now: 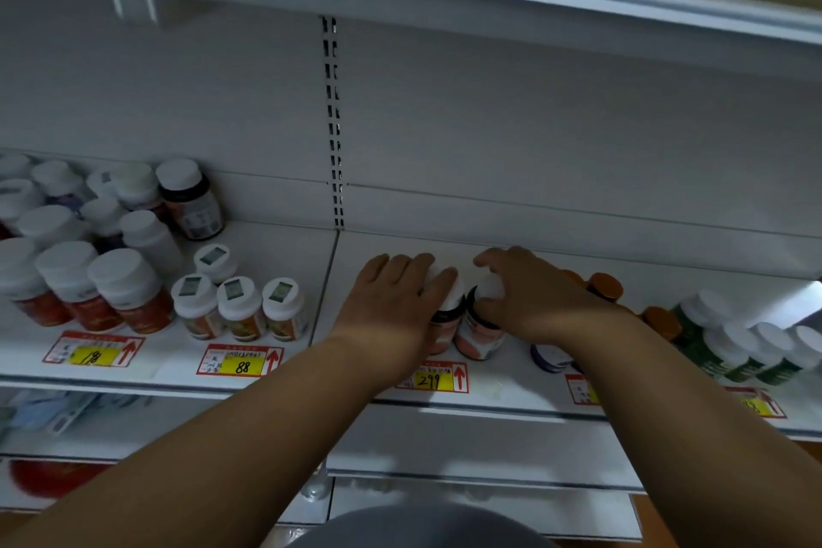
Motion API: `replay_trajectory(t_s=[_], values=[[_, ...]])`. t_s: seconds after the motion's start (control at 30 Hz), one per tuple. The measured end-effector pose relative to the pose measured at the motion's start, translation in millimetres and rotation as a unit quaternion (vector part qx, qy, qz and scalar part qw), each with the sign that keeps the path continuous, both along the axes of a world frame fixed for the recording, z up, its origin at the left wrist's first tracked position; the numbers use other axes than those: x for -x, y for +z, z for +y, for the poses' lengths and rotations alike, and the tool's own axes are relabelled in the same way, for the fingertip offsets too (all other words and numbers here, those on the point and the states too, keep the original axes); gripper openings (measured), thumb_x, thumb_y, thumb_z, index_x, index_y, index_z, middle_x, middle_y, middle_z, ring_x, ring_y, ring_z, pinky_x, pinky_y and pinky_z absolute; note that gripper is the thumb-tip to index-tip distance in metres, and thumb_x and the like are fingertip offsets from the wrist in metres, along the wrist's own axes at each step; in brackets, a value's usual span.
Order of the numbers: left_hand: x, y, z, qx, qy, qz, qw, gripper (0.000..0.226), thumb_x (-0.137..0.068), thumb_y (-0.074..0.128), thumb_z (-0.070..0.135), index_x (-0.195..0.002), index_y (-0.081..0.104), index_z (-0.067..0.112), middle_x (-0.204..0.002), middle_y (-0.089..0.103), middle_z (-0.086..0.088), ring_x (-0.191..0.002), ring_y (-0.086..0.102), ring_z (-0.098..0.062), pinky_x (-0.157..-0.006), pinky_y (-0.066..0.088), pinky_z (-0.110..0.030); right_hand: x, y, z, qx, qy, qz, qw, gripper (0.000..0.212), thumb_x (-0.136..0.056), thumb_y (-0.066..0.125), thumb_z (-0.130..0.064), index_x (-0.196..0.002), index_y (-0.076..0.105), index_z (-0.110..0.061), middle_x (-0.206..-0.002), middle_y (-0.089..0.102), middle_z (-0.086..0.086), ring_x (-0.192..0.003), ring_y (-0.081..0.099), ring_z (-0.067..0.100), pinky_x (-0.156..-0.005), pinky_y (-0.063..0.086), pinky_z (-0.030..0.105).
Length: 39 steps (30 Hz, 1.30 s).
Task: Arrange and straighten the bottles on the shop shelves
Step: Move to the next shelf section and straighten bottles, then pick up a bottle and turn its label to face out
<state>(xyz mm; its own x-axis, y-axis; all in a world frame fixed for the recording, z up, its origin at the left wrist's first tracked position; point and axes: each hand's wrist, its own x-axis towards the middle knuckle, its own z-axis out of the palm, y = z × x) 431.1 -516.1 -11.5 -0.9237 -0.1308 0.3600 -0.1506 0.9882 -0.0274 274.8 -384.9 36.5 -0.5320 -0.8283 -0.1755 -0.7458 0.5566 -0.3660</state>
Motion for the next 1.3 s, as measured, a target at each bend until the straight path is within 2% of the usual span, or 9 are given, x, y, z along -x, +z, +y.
replay_trajectory(t_s=[0.17,0.37,0.47,0.6,0.73,0.8,0.97,1.1,1.3], values=[[-19,12,-12,-0.081,0.031,0.103,0.991,0.055,-0.08,0.063,0.035,-0.124,0.06,0.002,-0.123,0.06,-0.017,-0.109,0.057,-0.035,-0.098,0.042,-0.045,-13,25,-42,0.152,0.035,0.029,0.987,0.04,-0.095,0.05,-0.029,-0.134,0.047,-0.023,-0.128,0.05,0.001,-0.106,0.043,0.006,-0.084,0.029,0.016],[-89,26,-67,-0.077,0.137,0.112,0.981,0.042,-0.082,0.061,0.031,-0.114,0.064,0.004,-0.107,0.064,-0.014,-0.097,0.059,-0.035,-0.083,0.047,-0.044,-74,30,-152,0.187,0.138,0.027,0.972,0.037,-0.093,0.055,-0.032,-0.128,0.053,-0.02,-0.121,0.053,0.003,-0.101,0.05,0.01,-0.08,0.035,0.022],[-127,33,-100,-0.076,0.177,0.096,0.977,0.039,-0.081,0.061,0.03,-0.111,0.065,0.005,-0.102,0.064,-0.013,-0.092,0.059,-0.035,-0.077,0.048,-0.043,-111,28,-217,0.173,0.158,0.022,0.972,0.041,-0.091,0.057,-0.035,-0.129,0.051,-0.019,-0.128,0.049,0.006,-0.108,0.053,0.019,-0.084,0.038,0.026],[-170,42,-145,-0.064,0.204,0.073,0.974,0.038,-0.081,0.06,0.03,-0.109,0.065,0.006,-0.099,0.063,-0.014,-0.089,0.058,-0.035,-0.073,0.046,-0.043,-145,26,-299,0.132,0.178,0.052,0.974,0.042,-0.09,0.057,-0.025,-0.129,0.05,-0.01,-0.13,0.045,0.018,-0.114,0.051,0.034,-0.092,0.043,0.035],[-198,48,-177,-0.053,0.201,0.057,0.976,0.04,-0.081,0.058,0.032,-0.111,0.065,0.007,-0.098,0.062,-0.015,-0.088,0.057,-0.036,-0.072,0.046,-0.044,-160,14,-354,0.038,0.184,0.088,0.978,0.056,-0.089,0.058,-0.023,-0.14,0.04,-0.01,-0.137,0.037,0.022,-0.122,0.045,0.039,-0.102,0.039,0.043],[-208,49,-190,-0.046,0.191,0.062,0.979,0.04,-0.079,0.06,0.031,-0.11,0.066,0.006,-0.097,0.063,-0.014,-0.086,0.058,-0.035,-0.071,0.047,-0.043,-165,3,-367,0.015,0.171,0.094,0.981,0.052,-0.088,0.059,-0.026,-0.135,0.042,-0.009,-0.133,0.036,0.022,-0.115,0.048,0.04,-0.097,0.041,0.041],[-218,46,-208,-0.043,0.156,0.066,0.985,0.043,-0.078,0.062,0.03,-0.114,0.065,0.007,-0.1,0.064,-0.013,-0.088,0.059,-0.034,-0.074,0.047,-0.04,-170,-11,-379,0.11,0.116,0.092,0.983,0.035,-0.083,0.063,-0.025,-0.11,0.049,-0.006,-0.113,0.046,0.02,-0.097,0.053,0.036,-0.075,0.041,0.035],[-219,40,-214,-0.058,0.146,0.055,0.986,0.045,-0.081,0.059,0.032,-0.116,0.064,0.005,-0.101,0.064,-0.014,-0.089,0.058,-0.035,-0.075,0.047,-0.043,-165,-10,-378,0.13,0.075,0.082,0.985,0.03,-0.087,0.058,-0.019,-0.11,0.05,-0.002,-0.112,0.051,0.021,-0.097,0.053,0.035,-0.073,0.038,0.033],[-203,39,-208,-0.094,0.107,0.05,0.989,0.041,-0.083,0.059,0.031,-0.114,0.064,0.004,-0.107,0.063,-0.015,-0.094,0.057,-0.036,-0.079,0.048,-0.045,-136,25,-327,0.178,0.056,-0.008,0.982,0.041,-0.085,0.066,-0.018,-0.123,0.054,-0.01,-0.119,0.056,0.012,-0.101,0.054,0.022,-0.079,0.04,0.027]])
